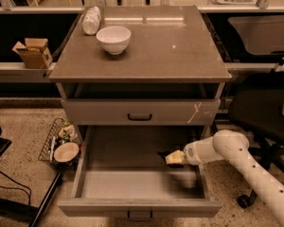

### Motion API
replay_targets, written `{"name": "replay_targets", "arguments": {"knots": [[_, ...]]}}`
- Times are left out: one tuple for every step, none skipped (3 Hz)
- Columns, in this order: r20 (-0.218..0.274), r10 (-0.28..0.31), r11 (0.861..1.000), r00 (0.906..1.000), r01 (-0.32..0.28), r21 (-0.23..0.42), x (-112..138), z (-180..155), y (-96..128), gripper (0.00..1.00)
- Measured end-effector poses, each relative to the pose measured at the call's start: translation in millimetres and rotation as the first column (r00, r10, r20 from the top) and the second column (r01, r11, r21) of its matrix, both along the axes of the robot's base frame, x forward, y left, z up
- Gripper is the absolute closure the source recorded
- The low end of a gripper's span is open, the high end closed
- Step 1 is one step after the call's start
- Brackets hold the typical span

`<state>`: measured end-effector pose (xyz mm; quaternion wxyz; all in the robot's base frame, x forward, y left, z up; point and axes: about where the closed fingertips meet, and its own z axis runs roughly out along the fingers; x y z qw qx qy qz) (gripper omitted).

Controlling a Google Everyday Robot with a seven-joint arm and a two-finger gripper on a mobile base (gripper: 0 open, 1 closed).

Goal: Place rxbar chocolate into middle drawer

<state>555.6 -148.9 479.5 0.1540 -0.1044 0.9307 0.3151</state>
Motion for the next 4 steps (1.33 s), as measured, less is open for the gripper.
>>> {"name": "replay_targets", "arguments": {"knots": [[0.001,-0.023,1.000,0.9997,0.023,0.009,7.0,-9.0,-1.6,0.86],[0.001,-0.023,1.000,0.9997,0.023,0.009,7.0,-9.0,-1.6,0.62],[0.001,-0.023,1.000,0.9997,0.023,0.009,7.0,-9.0,-1.6,0.40],[0.001,-0.023,1.000,0.9997,0.023,0.009,7.0,-9.0,-1.6,0.16]]}}
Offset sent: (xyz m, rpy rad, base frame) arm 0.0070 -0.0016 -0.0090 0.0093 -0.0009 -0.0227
